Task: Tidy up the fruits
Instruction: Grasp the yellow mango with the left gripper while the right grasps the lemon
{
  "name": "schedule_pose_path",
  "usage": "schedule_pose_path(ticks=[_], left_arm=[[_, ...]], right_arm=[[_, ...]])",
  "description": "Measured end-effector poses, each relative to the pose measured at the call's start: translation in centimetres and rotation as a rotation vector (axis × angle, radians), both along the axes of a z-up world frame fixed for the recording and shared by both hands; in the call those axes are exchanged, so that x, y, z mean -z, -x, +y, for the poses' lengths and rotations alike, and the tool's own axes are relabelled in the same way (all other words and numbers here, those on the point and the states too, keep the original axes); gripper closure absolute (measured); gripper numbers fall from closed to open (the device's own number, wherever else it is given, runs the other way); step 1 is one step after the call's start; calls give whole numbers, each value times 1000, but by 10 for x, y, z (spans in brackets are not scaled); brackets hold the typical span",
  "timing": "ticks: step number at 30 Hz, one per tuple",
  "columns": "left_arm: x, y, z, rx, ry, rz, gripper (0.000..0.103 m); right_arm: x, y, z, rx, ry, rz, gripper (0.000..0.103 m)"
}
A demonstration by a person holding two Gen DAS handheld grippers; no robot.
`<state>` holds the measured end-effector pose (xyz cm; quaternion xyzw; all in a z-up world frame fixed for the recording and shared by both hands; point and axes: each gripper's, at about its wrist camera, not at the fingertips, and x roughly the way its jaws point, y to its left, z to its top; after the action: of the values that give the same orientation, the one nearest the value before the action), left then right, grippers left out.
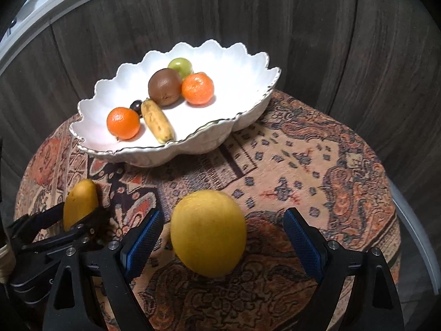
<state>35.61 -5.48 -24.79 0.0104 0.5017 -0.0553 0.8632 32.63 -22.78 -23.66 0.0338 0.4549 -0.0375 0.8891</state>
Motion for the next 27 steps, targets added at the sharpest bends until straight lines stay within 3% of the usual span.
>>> schedule_pose_path(ticks=[8,13,27], left_arm=[[-1,2,-5,18,1,-11,47],[-1,3,-6,19,0,-13,48],[-16,10,3,3,12,-28,48]], right_arm=[[12,-3,-2,-20,-54,35,24],[17,-4,-1,-36,-66,46,47],[7,-1,-3,-22,-53,44,49]])
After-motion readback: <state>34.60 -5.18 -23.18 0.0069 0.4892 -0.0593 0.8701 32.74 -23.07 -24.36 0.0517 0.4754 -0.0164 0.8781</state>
